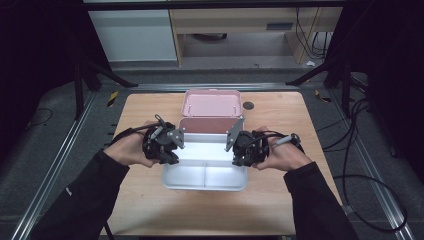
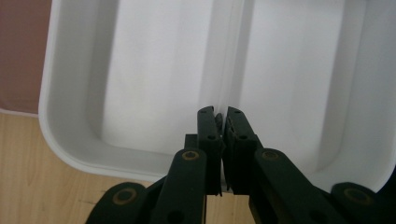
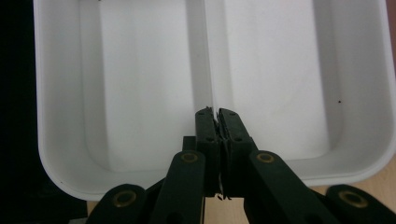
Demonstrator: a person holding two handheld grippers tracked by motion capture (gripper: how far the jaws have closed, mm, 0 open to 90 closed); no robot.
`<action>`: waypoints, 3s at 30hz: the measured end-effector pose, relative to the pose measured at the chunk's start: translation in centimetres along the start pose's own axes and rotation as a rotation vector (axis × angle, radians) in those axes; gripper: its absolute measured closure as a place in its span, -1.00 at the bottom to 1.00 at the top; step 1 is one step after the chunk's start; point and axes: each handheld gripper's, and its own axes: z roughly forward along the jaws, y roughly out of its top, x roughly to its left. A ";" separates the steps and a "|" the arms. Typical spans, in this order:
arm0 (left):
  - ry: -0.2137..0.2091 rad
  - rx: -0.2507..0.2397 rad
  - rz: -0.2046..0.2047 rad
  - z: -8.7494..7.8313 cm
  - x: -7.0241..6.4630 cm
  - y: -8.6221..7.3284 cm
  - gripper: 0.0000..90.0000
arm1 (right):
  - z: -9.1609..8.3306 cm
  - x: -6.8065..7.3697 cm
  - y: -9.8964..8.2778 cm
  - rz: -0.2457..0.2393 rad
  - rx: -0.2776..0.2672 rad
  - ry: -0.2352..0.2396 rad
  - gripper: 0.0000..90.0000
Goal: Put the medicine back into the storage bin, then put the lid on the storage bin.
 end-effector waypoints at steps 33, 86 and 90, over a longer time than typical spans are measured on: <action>-0.031 0.054 -0.051 5.1 11.0 1.1 0.88 | 4.6 -10.7 -1.3 0.063 -0.004 -0.040 0.91; 0.343 -0.423 -0.593 2.2 8.4 -6.2 -0.21 | 0.7 -6.9 -7.5 0.507 -0.276 -0.398 -0.39; 0.361 -0.460 -0.639 2.8 9.6 -6.4 -0.24 | 0.8 -7.9 -7.5 0.569 -0.333 -0.452 -0.39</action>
